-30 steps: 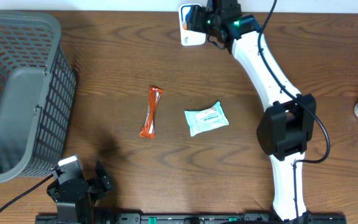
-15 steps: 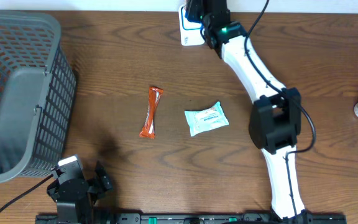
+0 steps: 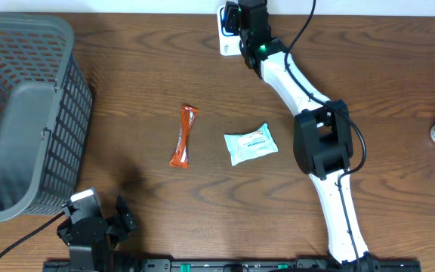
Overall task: Scan the item barcode
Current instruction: 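Hold the tissue pack in front of the scanner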
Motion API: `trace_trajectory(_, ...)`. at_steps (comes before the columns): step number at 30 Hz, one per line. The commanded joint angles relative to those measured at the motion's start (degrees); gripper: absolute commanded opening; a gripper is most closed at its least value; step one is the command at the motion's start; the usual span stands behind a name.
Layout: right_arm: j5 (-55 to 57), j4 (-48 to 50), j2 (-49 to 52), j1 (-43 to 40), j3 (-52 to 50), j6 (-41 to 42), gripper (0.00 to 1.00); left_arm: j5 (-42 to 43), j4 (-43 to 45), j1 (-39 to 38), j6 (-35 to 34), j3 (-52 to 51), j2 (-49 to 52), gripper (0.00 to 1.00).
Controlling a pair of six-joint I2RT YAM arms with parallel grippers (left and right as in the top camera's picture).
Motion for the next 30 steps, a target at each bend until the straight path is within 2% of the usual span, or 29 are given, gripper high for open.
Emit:
trace_trajectory(1,1.27,-1.68,-0.31,0.22,0.9,-2.12,0.65,-0.31,-0.04,0.24,-0.52,-0.17,-0.02,0.98)
trace_trajectory(7,1.29,-12.09,-5.33,-0.24,0.9,-4.02,0.63,-0.31,-0.04,0.24,-0.52,-0.17,-0.02,0.98)
trace_trajectory(17,1.75,-44.98,-19.91,-7.1,0.9,-3.98,0.54,-0.31,-0.04,0.24,-0.52,-0.17,-0.02,0.98)
trace_trajectory(25,10.16,-70.14,-26.29,-19.76,0.9,-3.96,0.51,-0.31,-0.04,0.24,-0.52,-0.17,-0.02,0.98)
trace_trajectory(28,14.78,-74.51,-25.66,-25.73,0.52,-2.67,0.51,-0.31,-0.04,0.24,-0.55,-0.17,-0.02,0.98)
trace_trajectory(30,14.86,-74.38,-24.74,-31.23,-0.9,3.23,0.53,-0.31,-0.04,0.24,-0.52,-0.17,-0.02,0.98)
